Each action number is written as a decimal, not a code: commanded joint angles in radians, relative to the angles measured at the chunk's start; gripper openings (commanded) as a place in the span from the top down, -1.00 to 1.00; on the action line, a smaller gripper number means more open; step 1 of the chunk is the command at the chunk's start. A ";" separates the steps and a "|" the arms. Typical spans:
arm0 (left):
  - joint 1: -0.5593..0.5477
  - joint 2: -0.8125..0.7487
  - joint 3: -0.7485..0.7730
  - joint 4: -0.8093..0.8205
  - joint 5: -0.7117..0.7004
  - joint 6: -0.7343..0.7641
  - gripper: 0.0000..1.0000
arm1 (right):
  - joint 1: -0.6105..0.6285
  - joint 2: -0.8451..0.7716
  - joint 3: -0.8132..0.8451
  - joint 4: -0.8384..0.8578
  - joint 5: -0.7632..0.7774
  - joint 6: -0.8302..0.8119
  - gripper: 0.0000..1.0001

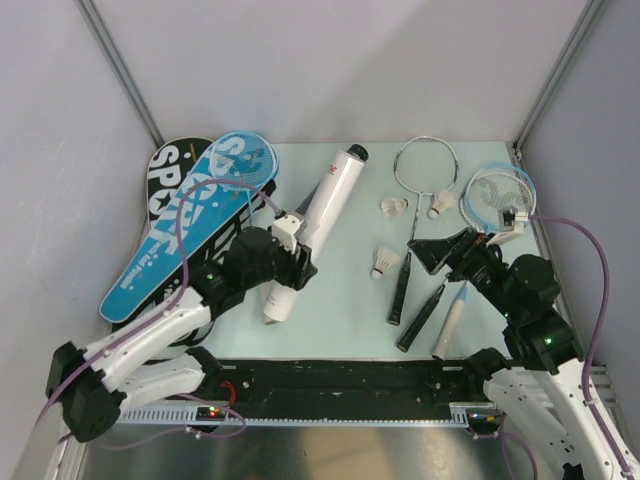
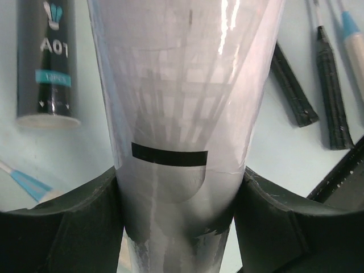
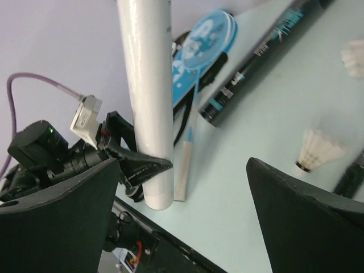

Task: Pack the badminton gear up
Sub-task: Place the shuttle tube at the center of the board, then open the lid of the shuttle tube.

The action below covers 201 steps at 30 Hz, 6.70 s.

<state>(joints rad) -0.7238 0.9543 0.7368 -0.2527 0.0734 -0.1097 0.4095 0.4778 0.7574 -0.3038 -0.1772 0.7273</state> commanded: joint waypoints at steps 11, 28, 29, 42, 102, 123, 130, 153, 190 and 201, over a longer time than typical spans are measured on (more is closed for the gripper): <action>-0.064 0.387 0.117 0.101 -0.186 -0.228 0.03 | -0.003 0.017 -0.005 -0.180 0.085 -0.088 -0.99; -0.063 0.494 0.210 0.107 -0.225 -0.215 -0.72 | -0.003 -0.001 0.012 -0.203 0.094 -0.161 -0.99; -0.063 0.486 0.214 0.099 -0.229 -0.202 -0.78 | -0.003 0.002 0.012 -0.204 0.091 -0.168 -0.99; 0.092 0.447 0.332 -0.044 -0.167 0.042 -0.99 | -0.004 0.006 0.026 -0.248 0.025 -0.181 -0.99; 0.281 0.644 0.593 -0.182 0.035 0.021 0.91 | 0.004 0.090 -0.053 0.021 0.075 0.049 -0.99; 0.169 -0.020 0.125 0.227 0.382 -0.239 0.90 | 0.126 0.365 -0.078 0.637 0.008 0.117 -0.99; 0.093 -0.154 -0.016 0.351 0.450 -0.288 0.83 | 0.160 0.393 -0.078 0.779 0.044 0.118 -0.99; 0.064 -0.223 -0.107 0.357 0.569 -0.263 0.56 | 0.163 0.396 -0.076 0.934 -0.056 0.053 -0.52; 0.001 0.268 0.230 0.314 0.778 -0.276 -0.80 | 0.199 0.331 -0.198 0.956 0.032 0.116 0.26; -0.022 0.321 0.251 0.317 0.767 -0.357 -0.40 | 0.233 0.353 -0.199 0.986 0.092 0.083 0.18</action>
<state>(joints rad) -0.7403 1.2819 0.9463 0.0395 0.8341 -0.4305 0.6262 0.8474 0.5426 0.5919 -0.1326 0.8268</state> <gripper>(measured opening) 0.761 0.718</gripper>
